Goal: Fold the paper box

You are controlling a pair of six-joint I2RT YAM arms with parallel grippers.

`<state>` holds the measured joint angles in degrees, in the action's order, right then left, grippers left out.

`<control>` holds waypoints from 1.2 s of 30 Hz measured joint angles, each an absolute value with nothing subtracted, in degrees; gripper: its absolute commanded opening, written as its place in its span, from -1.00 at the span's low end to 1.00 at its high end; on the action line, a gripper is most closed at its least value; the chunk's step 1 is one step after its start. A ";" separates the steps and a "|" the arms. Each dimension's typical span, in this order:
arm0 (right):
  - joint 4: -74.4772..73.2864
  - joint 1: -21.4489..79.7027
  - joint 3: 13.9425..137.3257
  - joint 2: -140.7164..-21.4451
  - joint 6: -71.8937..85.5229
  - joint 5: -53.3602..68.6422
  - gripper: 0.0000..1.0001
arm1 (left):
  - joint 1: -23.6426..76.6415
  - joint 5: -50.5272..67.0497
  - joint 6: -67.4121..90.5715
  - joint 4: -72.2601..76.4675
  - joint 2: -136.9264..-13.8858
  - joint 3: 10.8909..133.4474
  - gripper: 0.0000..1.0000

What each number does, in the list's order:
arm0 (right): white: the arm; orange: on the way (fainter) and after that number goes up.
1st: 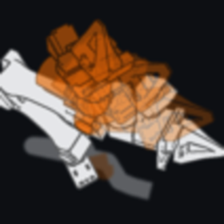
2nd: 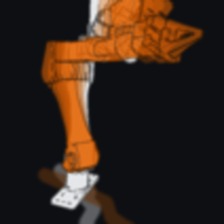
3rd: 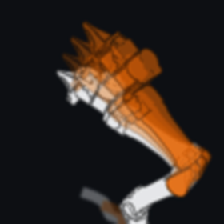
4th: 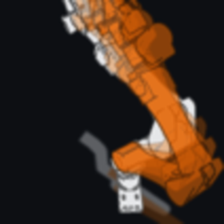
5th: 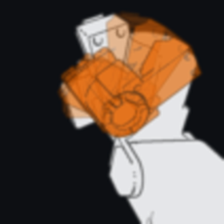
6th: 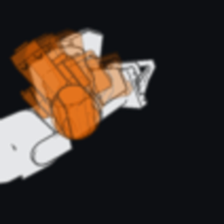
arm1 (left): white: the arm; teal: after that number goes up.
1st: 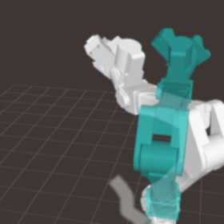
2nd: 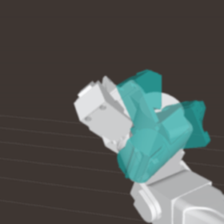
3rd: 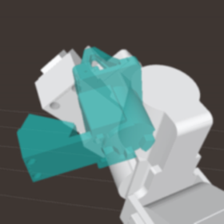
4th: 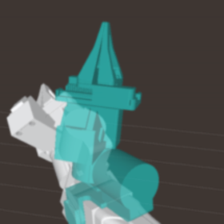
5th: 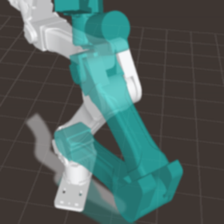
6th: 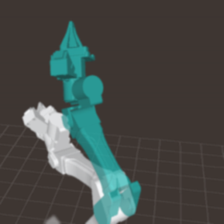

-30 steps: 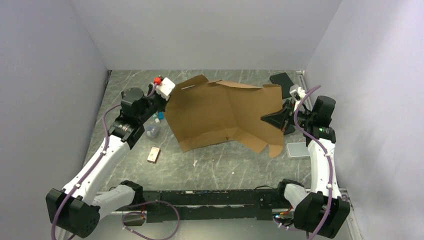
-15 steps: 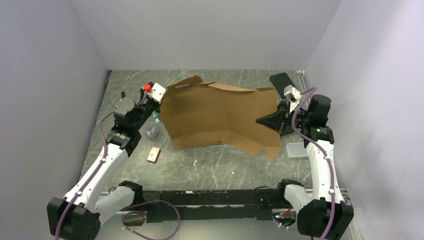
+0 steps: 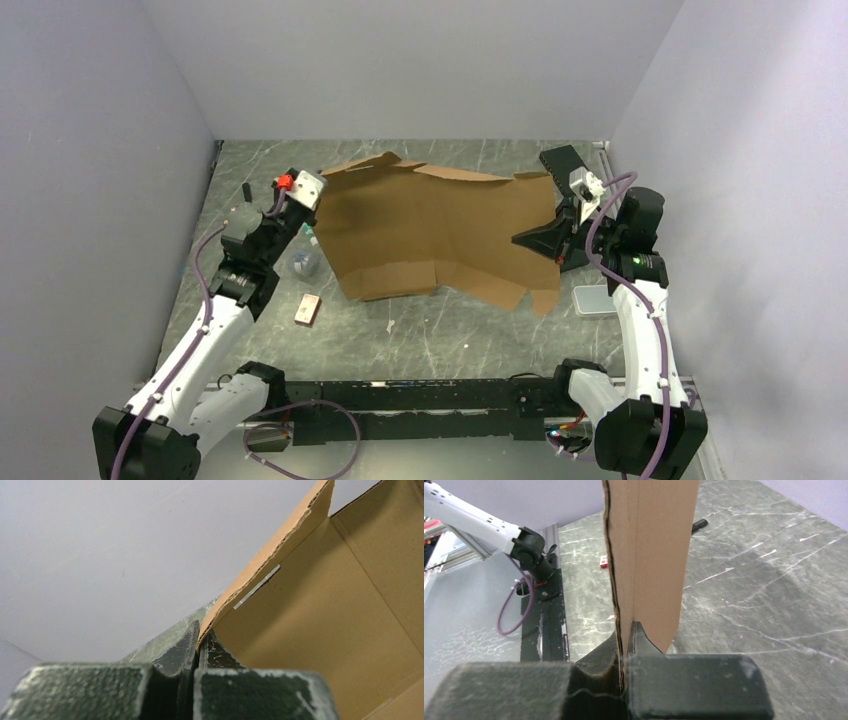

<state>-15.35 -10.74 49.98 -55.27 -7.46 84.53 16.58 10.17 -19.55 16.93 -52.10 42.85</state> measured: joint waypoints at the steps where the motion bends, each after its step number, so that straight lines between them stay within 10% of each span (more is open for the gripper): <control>1: -15.68 -10.76 50.02 -55.27 -8.14 84.25 -1.00 | 16.58 10.20 -19.44 16.93 -52.10 42.85 -1.00; 5: -19.88 -10.79 51.11 -55.55 -12.05 80.40 -1.00 | 16.56 10.20 -18.02 13.87 -54.17 44.53 0.03; 12: -21.08 -10.83 51.37 -56.31 -13.34 75.05 -1.00 | 15.51 8.71 -9.58 -1.39 -61.95 56.49 0.73; 23: -21.06 -11.18 51.40 -57.06 -12.82 70.30 -1.00 | -0.67 22.20 13.98 -11.09 -53.89 55.66 0.86; 36: -21.65 -11.20 51.51 -57.43 -12.91 69.45 -1.00 | -22.52 49.36 48.93 20.12 -74.08 43.13 0.98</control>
